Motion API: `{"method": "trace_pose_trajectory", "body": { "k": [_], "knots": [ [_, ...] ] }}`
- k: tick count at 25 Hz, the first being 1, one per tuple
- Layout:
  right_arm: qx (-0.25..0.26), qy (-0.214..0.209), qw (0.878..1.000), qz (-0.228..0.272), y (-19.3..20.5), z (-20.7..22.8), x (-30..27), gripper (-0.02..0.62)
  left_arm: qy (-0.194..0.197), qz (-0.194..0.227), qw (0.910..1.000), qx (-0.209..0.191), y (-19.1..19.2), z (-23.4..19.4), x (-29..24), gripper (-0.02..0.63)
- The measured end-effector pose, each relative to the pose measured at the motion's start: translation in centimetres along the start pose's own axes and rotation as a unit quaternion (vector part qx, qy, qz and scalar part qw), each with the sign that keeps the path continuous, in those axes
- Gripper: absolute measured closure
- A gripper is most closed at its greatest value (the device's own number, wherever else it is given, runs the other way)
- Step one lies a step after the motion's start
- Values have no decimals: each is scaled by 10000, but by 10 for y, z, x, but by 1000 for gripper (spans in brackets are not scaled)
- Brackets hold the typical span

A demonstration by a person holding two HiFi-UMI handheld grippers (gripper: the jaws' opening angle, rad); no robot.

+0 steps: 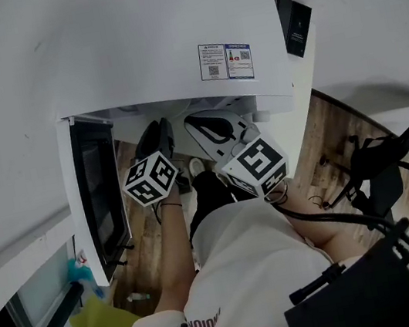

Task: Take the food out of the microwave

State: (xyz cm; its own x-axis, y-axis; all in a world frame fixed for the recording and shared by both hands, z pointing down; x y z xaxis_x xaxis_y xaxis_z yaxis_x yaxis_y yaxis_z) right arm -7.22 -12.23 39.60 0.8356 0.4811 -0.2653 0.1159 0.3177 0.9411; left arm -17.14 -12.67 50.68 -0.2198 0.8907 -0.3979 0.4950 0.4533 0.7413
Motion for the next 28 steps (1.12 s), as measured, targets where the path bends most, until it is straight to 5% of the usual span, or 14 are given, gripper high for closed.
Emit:
{"method": "trace_pose_trajectory", "body": {
  "k": [15,28],
  "knots": [
    [40,24,10000,-68,3,1,0,574,54,-7,9961,883,3,-9,-10,499],
    [43,9,9999,-103,4,1,-1,574,158,43,9817,1899,4,-12,-17,485]
  ]
}}
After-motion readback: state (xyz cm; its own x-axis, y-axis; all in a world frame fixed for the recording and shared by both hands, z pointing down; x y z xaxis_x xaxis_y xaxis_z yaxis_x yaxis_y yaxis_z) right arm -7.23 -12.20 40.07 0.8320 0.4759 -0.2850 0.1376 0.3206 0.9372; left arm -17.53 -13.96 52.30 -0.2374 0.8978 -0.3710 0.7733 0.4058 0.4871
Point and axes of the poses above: the fingertips, and each gripper's own axes: x backward along the fingers, z to its right, y out of its underside, the point moved 3 cm from there along x, backward along the fingers, and after that the axes turned 5 degrees about z, right-handed, at the moved point
